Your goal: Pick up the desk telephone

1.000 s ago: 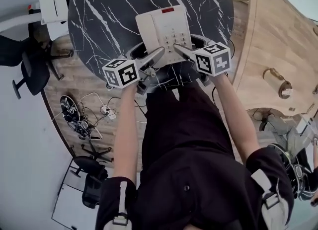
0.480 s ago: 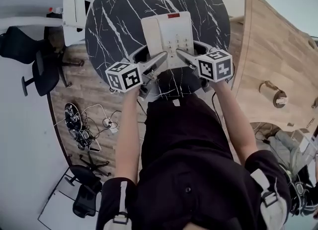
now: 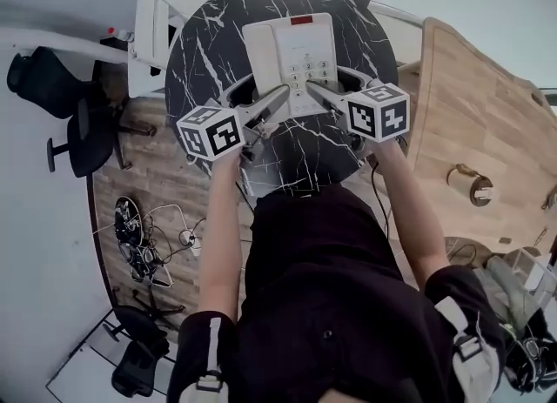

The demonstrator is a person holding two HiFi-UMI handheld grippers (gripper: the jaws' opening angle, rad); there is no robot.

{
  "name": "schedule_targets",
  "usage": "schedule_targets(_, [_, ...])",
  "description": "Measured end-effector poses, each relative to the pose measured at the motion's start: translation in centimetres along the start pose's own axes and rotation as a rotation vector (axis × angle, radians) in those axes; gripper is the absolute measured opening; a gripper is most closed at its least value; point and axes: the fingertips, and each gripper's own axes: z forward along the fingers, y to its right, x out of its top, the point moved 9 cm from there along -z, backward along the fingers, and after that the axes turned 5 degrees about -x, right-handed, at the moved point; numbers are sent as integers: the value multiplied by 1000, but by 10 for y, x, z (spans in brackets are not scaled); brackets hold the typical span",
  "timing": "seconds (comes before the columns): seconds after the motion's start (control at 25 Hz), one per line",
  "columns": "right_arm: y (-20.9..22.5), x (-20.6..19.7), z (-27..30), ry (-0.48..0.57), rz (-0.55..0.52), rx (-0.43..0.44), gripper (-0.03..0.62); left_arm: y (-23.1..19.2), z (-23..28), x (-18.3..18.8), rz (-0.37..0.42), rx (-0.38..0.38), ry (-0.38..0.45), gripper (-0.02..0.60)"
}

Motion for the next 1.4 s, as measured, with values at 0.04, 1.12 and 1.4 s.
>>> schedule_targets(0.04, [-2,8,-2,15,-16,3,307,3,-2,7,12,1,12,383])
schedule_targets(1.12, [-52,137,-35,249,-232,42,302,51,-36,130,236,-11,182,383])
schedule_targets(1.4, [-59,143,-43,281,-250,38,299,58,-41,136,255,-20,203,383])
